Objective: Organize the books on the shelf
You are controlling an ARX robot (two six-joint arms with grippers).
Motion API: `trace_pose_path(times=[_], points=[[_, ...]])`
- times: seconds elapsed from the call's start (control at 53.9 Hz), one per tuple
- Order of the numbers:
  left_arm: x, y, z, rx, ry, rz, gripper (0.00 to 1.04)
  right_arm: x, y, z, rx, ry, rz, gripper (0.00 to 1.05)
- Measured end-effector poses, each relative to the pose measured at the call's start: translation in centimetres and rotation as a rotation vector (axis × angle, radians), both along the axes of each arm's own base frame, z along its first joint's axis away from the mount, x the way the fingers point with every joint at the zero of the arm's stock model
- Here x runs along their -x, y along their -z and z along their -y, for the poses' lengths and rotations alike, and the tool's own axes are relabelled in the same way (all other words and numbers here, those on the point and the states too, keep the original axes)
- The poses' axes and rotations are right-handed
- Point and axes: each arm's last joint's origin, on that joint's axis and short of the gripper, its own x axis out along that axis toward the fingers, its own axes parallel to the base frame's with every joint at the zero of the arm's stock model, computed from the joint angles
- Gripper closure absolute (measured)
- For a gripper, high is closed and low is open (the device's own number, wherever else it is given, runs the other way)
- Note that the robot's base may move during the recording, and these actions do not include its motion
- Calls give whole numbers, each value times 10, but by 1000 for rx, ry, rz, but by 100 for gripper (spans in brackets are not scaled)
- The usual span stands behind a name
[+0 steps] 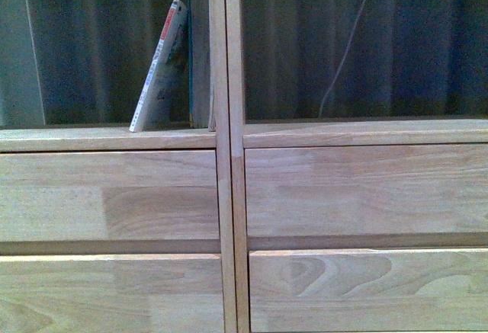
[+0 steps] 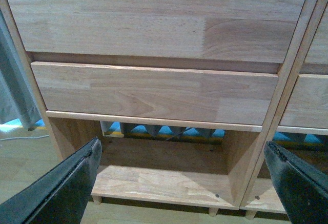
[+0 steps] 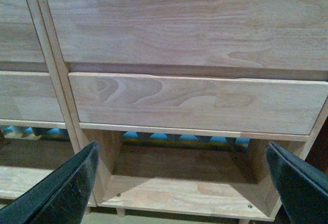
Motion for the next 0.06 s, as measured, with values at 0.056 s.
trace_pose_path(times=[0.056], points=[[0,0,0,0,0,0,7,0,0,0,0,0,0,7]])
